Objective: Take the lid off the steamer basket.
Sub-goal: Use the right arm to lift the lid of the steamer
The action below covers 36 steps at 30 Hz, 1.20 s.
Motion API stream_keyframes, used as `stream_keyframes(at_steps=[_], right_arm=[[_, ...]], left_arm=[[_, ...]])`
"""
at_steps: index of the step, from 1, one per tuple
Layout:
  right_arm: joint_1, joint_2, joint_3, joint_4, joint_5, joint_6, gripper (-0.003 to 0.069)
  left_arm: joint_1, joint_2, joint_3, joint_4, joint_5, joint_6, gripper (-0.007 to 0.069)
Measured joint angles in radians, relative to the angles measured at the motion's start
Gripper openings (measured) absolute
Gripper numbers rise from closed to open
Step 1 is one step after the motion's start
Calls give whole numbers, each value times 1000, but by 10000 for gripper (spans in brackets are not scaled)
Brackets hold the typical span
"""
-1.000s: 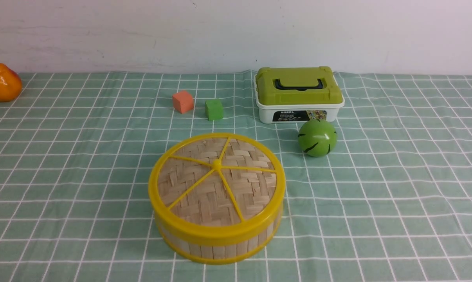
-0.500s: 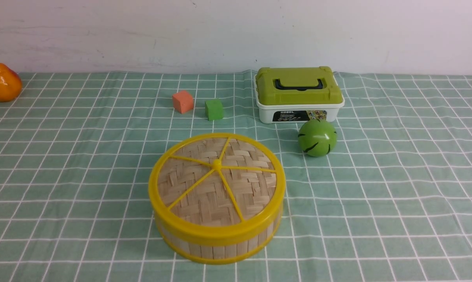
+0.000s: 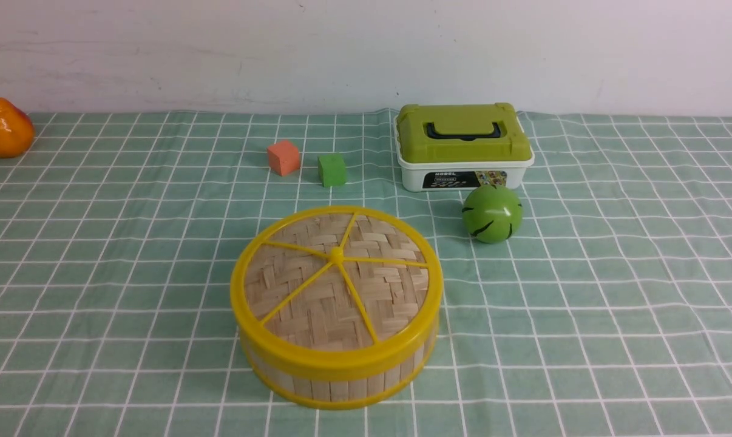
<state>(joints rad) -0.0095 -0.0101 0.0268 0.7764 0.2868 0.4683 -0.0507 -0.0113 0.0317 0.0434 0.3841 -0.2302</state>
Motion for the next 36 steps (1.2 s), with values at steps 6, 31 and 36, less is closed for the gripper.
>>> stream_keyframes(at_steps=[6, 31, 36], right_arm=[[0, 0, 0, 7, -11, -75, 241], [16, 967, -1133, -323, 925, -962, -16], [219, 1299, -1381, -412, 954, -971, -4]], left_arm=[[0, 0, 0, 0, 0, 0, 239], [0, 0, 0, 0, 0, 0, 239], [0, 0, 0, 0, 0, 0, 239]])
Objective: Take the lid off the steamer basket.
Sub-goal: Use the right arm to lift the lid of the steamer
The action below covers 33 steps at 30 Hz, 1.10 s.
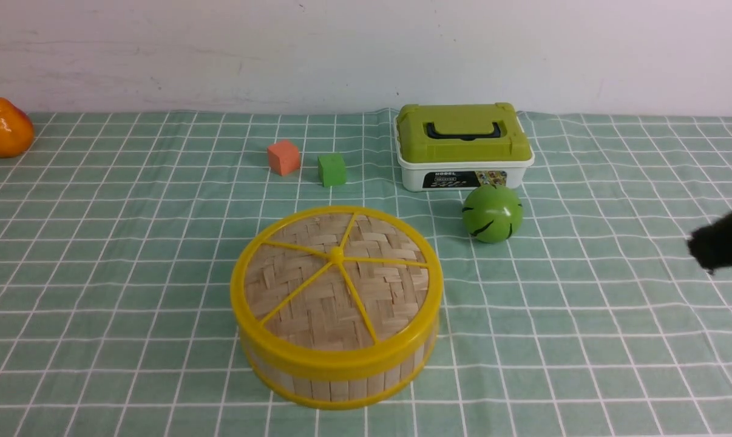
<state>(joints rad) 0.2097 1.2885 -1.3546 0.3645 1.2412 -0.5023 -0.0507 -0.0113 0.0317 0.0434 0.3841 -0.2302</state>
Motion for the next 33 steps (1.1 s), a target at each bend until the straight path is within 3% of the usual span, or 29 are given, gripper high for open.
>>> stream_keyframes(at_steps=[7, 13, 15, 19, 20, 24, 28, 33], right_arm=[[238, 266, -264, -174, 5, 119, 4], [357, 508, -491, -202, 5, 207, 64], [377, 563, -536, -196, 5, 215, 101], [411, 708, -657, -173, 5, 247, 283], [413, 719, -662, -172, 5, 250, 293], [431, 820, -733, -165, -5, 258, 446], [437, 863, -745, -150, -46, 258, 472], [438, 894, -746, -143, -101, 258, 441]], left_arm=[[0, 0, 0, 0, 0, 0, 239], [0, 0, 0, 0, 0, 0, 239], [0, 0, 0, 0, 0, 0, 239], [0, 0, 0, 0, 0, 0, 239], [0, 0, 0, 0, 0, 0, 239], [0, 0, 0, 0, 0, 0, 239], [0, 0, 0, 0, 0, 0, 239], [0, 0, 0, 0, 0, 0, 239]])
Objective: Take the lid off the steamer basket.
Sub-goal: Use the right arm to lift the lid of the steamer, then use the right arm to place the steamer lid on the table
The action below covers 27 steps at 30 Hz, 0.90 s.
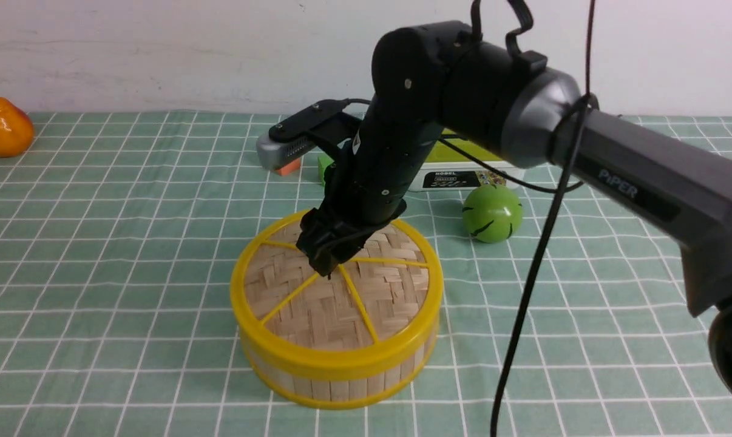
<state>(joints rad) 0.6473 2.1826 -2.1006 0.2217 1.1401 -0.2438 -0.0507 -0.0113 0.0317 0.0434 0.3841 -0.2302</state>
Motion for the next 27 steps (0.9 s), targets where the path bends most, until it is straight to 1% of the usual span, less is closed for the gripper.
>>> stream_keyframes(at_steps=[4, 7, 8, 9, 12, 13, 14, 17, 22, 23, 26, 27], right_arm=[[0, 15, 0, 8, -37, 0, 364], [0, 25, -1, 10, -51, 0, 281], [0, 25, -1, 10, -51, 0, 269], [0, 28, -1, 10, -51, 0, 239], [-1, 32, -2, -1, -55, 11, 114], [-1, 31, -2, -1, -55, 16, 91], [-1, 31, -4, -3, -55, 21, 78], [-1, 31, -10, -7, -51, 26, 78], [-1, 11, -58, -20, 3, 26, 79], [-1, -24, -94, -39, 43, 26, 79], [-1, -77, -125, -74, 83, 26, 79], [-6, -138, -137, -115, 97, 26, 79]], left_arm=[[0, 0, 0, 0, 0, 0, 239], [0, 0, 0, 0, 0, 0, 239], [0, 0, 0, 0, 0, 0, 239], [0, 0, 0, 0, 0, 0, 239], [0, 0, 0, 0, 0, 0, 239], [0, 0, 0, 0, 0, 0, 239], [0, 0, 0, 0, 0, 0, 239], [0, 0, 0, 0, 0, 0, 239], [0, 0, 0, 0, 0, 0, 239], [0, 0, 0, 0, 0, 0, 239], [0, 0, 0, 0, 0, 0, 239], [0, 0, 0, 0, 0, 0, 239]])
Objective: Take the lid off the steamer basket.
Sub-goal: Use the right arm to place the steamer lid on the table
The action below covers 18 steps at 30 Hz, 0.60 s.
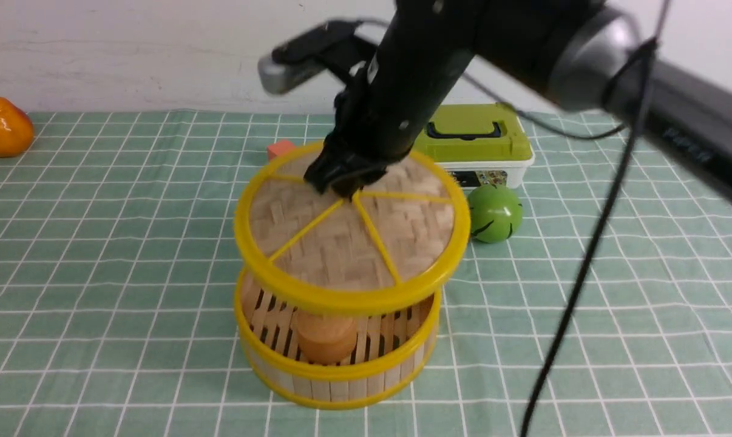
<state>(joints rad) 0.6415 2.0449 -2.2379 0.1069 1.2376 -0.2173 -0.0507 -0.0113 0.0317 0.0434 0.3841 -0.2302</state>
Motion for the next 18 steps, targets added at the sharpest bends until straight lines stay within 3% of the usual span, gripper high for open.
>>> stream_keyframes(at_steps=[4, 12, 16, 18], right_arm=[[-46, -152, 54, -49, 9, 0, 79], [-302, -498, 565, -61, -2, 30, 79], [-395, -555, 781, -37, -123, 59, 79], [-454, -559, 948, -8, -286, 76, 79]], left_arm=[[0, 0, 0, 0, 0, 0, 239], [0, 0, 0, 0, 0, 0, 239], [0, 0, 0, 0, 0, 0, 239], [0, 0, 0, 0, 0, 0, 239]])
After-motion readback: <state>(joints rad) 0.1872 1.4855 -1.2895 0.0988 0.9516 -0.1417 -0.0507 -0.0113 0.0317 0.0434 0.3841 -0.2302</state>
